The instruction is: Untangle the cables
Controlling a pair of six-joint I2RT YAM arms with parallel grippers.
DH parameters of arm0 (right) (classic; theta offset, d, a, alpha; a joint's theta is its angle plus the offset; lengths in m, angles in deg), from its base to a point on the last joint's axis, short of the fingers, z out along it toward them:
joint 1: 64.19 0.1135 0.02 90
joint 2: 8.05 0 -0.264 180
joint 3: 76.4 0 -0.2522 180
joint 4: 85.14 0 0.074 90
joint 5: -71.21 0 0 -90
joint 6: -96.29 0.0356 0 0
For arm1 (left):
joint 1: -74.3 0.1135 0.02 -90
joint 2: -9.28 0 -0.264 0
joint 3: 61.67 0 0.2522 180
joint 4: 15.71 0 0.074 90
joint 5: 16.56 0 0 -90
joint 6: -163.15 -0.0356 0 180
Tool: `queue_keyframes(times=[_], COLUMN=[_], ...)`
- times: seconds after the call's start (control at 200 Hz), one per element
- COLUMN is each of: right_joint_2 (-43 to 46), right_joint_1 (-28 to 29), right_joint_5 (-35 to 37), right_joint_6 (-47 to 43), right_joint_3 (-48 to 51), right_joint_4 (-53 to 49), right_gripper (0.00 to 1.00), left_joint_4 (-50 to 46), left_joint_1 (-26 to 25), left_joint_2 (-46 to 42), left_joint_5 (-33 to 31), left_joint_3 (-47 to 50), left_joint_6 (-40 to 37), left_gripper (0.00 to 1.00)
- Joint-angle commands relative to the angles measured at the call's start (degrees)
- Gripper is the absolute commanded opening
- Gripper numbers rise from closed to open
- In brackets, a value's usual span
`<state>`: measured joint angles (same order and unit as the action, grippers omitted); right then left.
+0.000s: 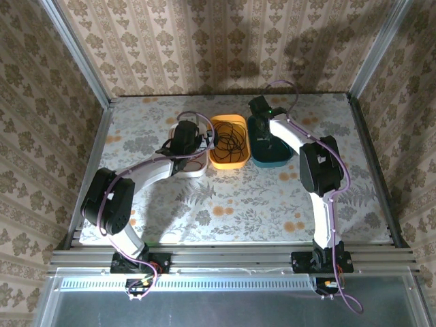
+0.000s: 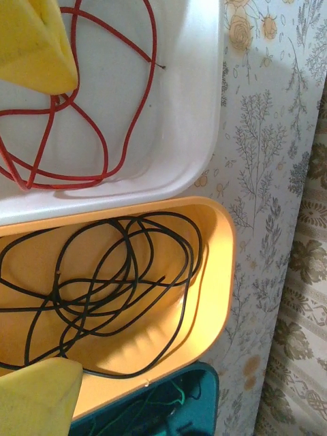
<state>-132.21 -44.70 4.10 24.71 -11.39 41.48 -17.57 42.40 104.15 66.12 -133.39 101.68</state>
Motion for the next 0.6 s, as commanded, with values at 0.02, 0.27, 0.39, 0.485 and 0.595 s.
queue_keyframes(times=[0.02, 0.27, 0.39, 0.485, 0.595], right_joint_2=[-3.2, -3.8, 0.7, 5.6, 10.6], right_joint_1=[-0.1, -1.1, -1.3, -1.2, -1.2], right_joint_5=[-6.1, -9.2, -8.3, -6.6, -5.5], right_joint_6=[2.6, 4.1, 4.6, 5.4, 5.7], right_joint_3=[-1.1, -2.0, 0.7, 3.9, 7.2], right_joint_4=[-3.3, -3.8, -0.3, 3.3, 6.4], right_gripper=[0.0, 0.02, 0.32, 0.44, 0.46], left_joint_4=[-1.9, -2.4, -1.8, -0.9, 0.3], left_joint_1=[-0.4, -0.2, 0.3, 0.5, 0.9], left_joint_2=[0.7, -0.5, -1.8, -3.4, -5.4], left_joint_5=[0.2, -1.4, -3.3, -6.8, -11.4], left_joint_3=[-2.2, -2.1, -1.5, -0.5, 0.7], left_joint_6=[-0.9, -2.2, -3.6, -5.9, -8.8], left_gripper=[1.0, 1.0, 1.0, 1.0, 1.0])
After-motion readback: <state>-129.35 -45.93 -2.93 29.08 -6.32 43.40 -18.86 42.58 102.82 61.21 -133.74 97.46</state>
